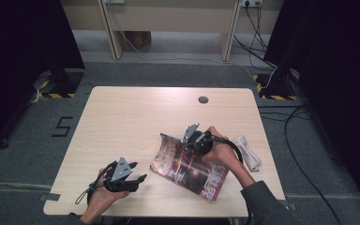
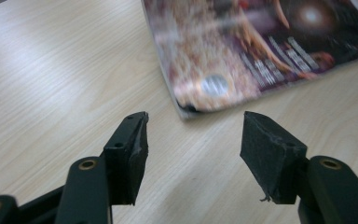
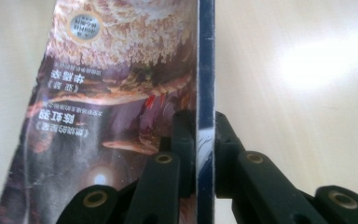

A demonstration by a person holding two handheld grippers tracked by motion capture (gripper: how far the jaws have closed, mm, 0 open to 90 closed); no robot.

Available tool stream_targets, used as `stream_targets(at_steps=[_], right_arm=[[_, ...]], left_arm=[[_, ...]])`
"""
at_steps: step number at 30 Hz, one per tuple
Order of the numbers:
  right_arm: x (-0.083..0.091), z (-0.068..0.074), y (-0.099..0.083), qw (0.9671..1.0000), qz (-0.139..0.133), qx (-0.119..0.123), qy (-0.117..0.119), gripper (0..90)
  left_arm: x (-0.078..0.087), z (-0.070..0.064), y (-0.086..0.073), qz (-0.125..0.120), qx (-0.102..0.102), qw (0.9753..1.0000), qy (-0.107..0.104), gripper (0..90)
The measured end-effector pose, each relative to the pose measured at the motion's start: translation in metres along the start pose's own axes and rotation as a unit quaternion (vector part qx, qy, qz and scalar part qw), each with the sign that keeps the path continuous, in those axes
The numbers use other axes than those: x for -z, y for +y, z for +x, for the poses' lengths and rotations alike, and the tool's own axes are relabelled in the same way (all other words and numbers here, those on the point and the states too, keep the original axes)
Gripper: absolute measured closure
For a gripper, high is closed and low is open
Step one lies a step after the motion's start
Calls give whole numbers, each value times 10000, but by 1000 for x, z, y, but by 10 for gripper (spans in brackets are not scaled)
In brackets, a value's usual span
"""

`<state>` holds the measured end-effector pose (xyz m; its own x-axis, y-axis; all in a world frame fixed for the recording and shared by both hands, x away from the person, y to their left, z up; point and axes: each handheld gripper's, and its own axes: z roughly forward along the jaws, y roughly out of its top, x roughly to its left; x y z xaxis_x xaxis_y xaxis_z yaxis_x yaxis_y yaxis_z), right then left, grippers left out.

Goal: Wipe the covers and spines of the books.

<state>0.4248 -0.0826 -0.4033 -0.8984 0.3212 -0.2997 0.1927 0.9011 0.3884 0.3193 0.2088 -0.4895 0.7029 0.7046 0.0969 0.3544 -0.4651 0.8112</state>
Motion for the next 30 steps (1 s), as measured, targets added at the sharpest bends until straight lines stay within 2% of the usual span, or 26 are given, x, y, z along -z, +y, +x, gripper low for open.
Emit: stream_targets(at_steps=[3, 6, 8, 11, 13, 16, 18, 20, 23, 26, 30], right_arm=[[6, -17, 12, 9995, 124, 76, -296, 835], [13, -29, 21, 9987, 161, -32, -479, 834], [19, -40, 31, 9973, 159, 49, -719, 835], [23, -42, 45, 9939, 307, 185, -1040, 833], [25, -41, 52, 9929, 312, 234, -1120, 831], [19, -27, 57, 9914, 392, 527, -1134, 832], [16, -14, 57, 9910, 318, 657, -1124, 832], [16, -2, 57, 9915, 270, 800, -994, 828], [15, 16, 57, 9923, 266, 902, -809, 829], [12, 26, 55, 9935, 249, 929, -612, 827], [5, 37, 50, 9931, 170, 1021, -545, 826]], left_arm=[[0, 0, 1, -87, 12, 10000, -21, 427], [0, -1, 2, -103, -59, 9999, 36, 433], [-1, -1, 1, -94, -39, 9999, 39, 435], [-2, -2, 0, -32, -39, 10000, 58, 433], [-3, -3, 0, 1, -58, 10000, 70, 433], [-3, -3, 0, 32, -124, 9999, 108, 431], [-4, -2, 0, 80, -120, 9998, 139, 427], [-4, 0, -1, 118, -70, 9997, 209, 418], [-4, 3, -2, 149, 45, 9992, 369, 408], [-2, 8, -3, 140, 204, 9985, 483, 403], [-2, 11, -4, 168, 266, 9982, 514, 407]])
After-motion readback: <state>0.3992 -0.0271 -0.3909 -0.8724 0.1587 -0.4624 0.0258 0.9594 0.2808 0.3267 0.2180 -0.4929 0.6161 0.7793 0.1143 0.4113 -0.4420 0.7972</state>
